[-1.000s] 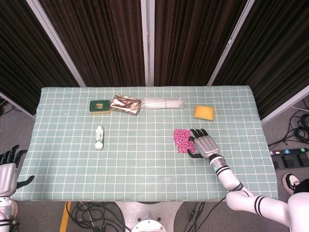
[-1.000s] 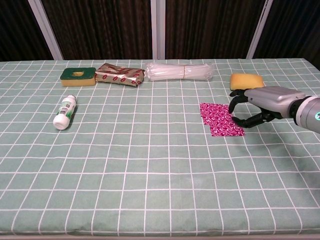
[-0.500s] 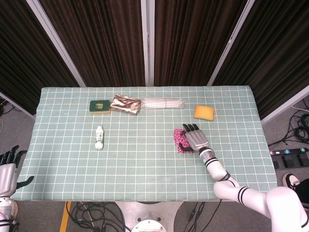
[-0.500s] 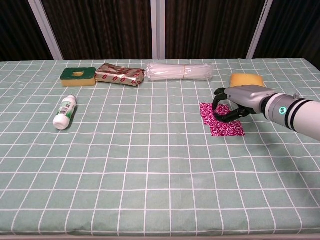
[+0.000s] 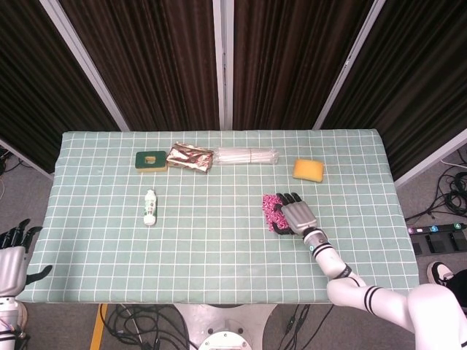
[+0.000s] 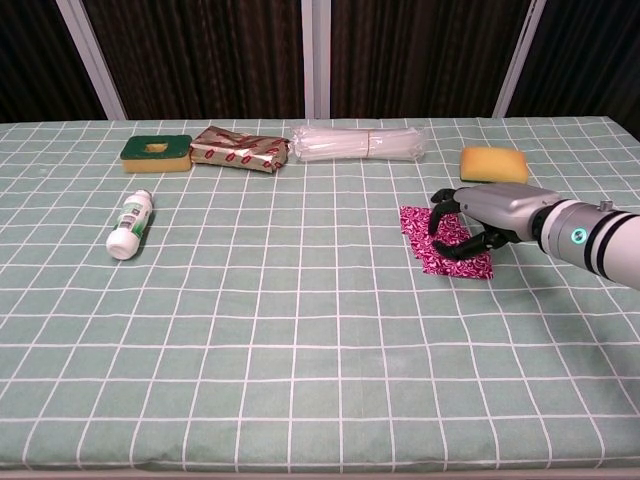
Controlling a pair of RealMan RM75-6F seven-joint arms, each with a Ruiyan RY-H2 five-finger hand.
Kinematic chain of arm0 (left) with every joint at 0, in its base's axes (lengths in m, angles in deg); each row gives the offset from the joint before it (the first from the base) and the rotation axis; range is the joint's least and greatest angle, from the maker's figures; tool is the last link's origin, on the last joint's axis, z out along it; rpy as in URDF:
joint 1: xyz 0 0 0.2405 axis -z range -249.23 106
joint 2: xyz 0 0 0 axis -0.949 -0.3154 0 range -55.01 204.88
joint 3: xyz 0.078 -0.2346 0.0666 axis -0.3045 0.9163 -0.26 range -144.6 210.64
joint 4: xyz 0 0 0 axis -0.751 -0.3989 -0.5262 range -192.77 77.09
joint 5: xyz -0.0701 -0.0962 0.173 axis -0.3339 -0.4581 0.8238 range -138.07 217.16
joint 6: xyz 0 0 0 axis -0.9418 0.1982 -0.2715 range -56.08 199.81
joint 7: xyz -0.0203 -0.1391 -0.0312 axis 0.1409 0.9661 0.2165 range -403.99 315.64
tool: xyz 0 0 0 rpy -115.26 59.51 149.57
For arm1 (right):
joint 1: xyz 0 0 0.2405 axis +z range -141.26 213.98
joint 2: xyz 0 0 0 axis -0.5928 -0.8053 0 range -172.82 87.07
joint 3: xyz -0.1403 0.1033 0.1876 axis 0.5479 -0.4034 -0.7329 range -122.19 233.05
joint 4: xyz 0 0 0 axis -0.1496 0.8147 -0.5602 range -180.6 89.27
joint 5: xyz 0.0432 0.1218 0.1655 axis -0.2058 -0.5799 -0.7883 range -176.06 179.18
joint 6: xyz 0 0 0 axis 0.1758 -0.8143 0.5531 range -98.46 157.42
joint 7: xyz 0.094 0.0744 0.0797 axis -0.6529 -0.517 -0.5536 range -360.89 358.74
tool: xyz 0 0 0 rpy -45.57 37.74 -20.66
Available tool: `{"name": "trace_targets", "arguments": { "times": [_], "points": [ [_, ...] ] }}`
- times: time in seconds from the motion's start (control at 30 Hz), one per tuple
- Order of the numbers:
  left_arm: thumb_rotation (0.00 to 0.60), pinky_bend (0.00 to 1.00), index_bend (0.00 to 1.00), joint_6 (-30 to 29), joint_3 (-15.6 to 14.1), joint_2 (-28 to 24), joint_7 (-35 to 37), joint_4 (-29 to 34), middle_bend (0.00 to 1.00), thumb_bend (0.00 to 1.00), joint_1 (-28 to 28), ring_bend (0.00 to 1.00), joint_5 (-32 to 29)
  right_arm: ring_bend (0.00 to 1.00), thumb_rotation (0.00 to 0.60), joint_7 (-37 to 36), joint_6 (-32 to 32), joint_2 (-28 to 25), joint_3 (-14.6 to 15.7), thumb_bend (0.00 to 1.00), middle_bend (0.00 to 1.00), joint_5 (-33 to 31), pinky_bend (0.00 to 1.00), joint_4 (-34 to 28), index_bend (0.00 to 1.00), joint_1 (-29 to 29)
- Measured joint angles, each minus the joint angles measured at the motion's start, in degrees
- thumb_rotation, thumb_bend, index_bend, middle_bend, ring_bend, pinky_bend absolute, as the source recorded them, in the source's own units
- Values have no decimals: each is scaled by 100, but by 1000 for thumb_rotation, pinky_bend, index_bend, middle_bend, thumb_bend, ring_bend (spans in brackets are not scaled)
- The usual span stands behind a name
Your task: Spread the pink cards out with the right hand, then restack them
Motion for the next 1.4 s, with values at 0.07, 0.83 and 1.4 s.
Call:
{"name": "trace_targets", "arguments": {
  "times": [0.07,0.83,1.4],
  "points": [
    [600,168,269,0,-2,1,-3,-1,195,91,1,153,3,0,223,31,-54,-66,58,395,16,24,0,-136,271,-57],
    [600,168,268,-43,-3,-22,-28,55,195,91,-6,153,34,0,219,37,-688,-601,402,393,16,419,0,-1107,271,-618],
    [600,168,268,-71,-15,-34,-82,109,195,91,-2,153,91,0,219,82,-746,-702,689,395,15,715,0,-1322,272,-819]
  ]
}}
